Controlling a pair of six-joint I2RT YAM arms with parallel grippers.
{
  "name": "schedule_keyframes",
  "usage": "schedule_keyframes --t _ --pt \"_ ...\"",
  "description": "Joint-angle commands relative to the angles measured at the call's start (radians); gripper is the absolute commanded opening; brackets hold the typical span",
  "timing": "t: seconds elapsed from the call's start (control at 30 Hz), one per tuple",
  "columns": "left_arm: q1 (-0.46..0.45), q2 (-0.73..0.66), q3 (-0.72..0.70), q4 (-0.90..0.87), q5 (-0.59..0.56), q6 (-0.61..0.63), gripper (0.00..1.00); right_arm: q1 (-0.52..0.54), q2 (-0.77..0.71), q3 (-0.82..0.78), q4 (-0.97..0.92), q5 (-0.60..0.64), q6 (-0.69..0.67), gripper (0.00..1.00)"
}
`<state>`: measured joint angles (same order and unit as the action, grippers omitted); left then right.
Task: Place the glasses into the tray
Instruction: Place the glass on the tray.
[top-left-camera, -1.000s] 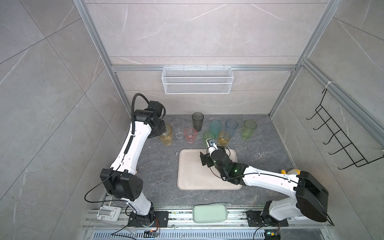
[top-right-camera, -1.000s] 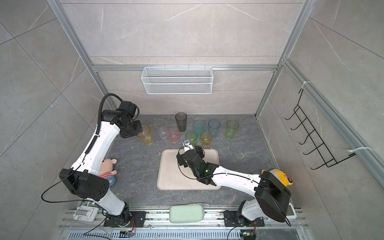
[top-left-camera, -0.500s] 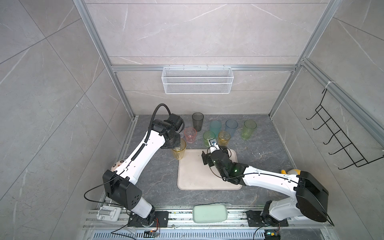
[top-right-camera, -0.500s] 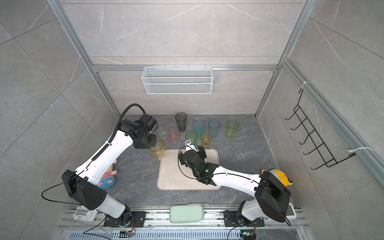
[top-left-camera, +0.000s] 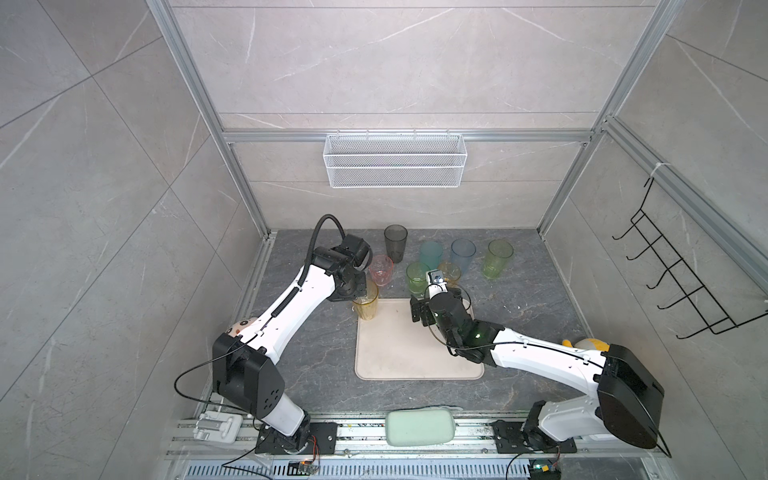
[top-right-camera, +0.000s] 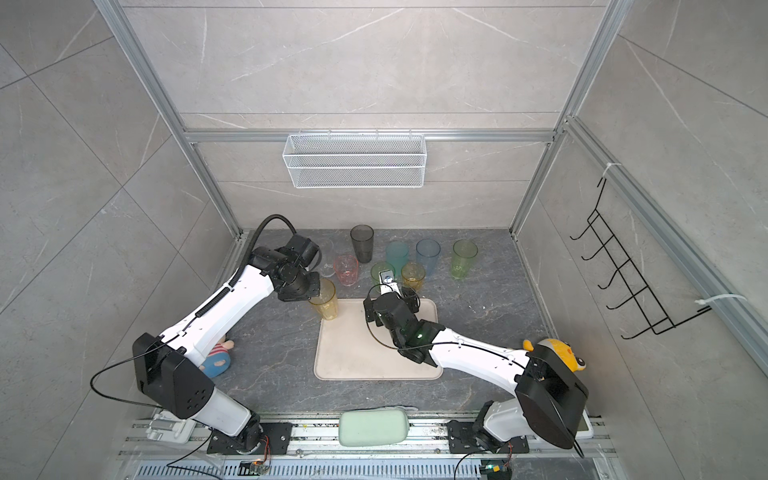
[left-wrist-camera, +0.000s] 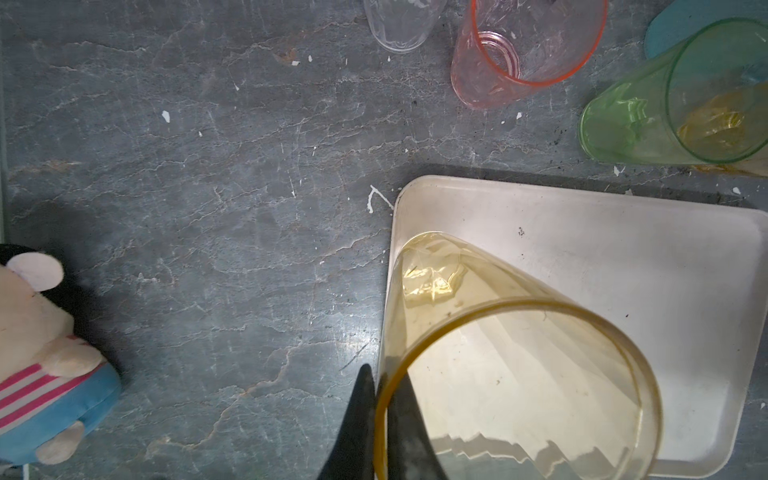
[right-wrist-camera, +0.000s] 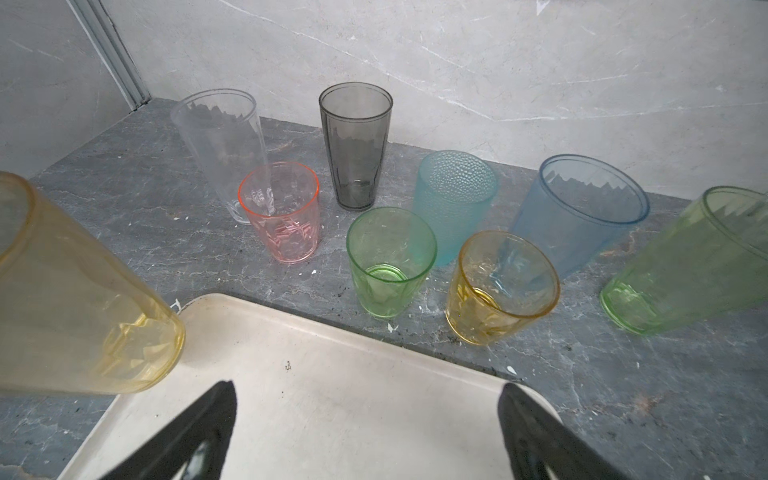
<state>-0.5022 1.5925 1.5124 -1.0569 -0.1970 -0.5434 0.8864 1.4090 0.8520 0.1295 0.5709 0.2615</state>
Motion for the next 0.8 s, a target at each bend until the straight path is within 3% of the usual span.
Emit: schedule_keyframes --t 0.0,0.77 --pt "-0.002 0.036 0.031 0.039 0.027 -0.026 0.0 -0.02 -0.023 -0.01 -0.024 -0.025 0.046 1.0" --pt "-0.009 0.209 0.151 0.025 0.011 -0.019 0.0 -0.081 -0.016 0.004 -0.078 -0.092 0.108 1.0"
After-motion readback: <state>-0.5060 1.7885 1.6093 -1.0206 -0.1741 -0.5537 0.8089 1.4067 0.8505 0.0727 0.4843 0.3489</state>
